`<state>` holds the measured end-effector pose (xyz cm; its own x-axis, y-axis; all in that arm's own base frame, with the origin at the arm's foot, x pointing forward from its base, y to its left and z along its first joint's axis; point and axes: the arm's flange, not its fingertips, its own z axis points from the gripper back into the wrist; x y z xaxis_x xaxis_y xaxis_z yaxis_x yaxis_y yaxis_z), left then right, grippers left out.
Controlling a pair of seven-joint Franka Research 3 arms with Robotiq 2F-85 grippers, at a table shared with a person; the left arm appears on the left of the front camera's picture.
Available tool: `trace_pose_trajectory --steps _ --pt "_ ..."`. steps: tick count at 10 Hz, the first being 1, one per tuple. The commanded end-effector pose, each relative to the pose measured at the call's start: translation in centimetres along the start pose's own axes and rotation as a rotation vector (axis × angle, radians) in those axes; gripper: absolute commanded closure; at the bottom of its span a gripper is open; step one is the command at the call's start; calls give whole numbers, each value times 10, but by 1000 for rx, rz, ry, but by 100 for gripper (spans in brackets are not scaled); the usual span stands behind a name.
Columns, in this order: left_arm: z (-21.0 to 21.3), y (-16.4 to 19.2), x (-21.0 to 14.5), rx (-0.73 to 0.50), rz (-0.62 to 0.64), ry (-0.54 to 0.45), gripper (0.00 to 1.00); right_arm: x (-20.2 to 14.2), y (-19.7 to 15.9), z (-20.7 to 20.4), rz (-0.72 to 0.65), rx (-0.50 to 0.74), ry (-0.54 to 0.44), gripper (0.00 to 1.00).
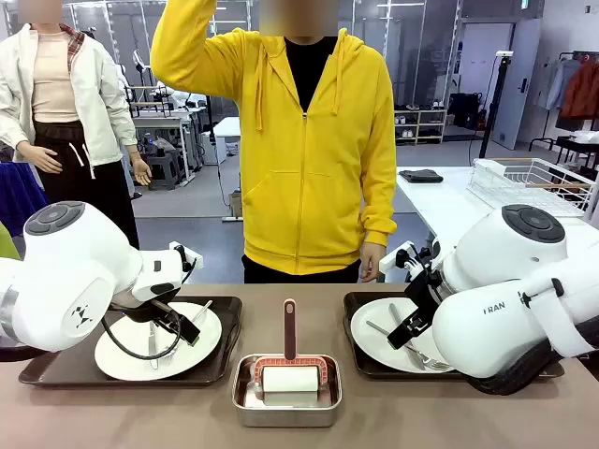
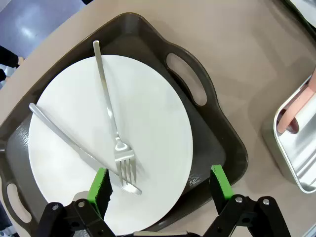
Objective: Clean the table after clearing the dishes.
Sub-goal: When the left (or right) Handle tray is removed, use the left hand (or right hand) to clean the left (or right) side of the table with the Lint Roller.
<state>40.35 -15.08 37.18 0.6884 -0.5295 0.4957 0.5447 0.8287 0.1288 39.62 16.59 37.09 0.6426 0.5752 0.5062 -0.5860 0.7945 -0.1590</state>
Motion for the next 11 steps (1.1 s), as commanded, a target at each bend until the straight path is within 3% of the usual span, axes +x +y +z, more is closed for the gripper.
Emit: trace_pose_trajectory --steps 1,9,11 --pt "0 0 0 0 0 0 0 0 0 0 0 0 0 0" --pt "0 0 0 0 -1 0 0 0 0 0 0 0 0 0" --pt "18 23 7 -46 -43 -3 0 15 -12 7 -7 71 9 0"
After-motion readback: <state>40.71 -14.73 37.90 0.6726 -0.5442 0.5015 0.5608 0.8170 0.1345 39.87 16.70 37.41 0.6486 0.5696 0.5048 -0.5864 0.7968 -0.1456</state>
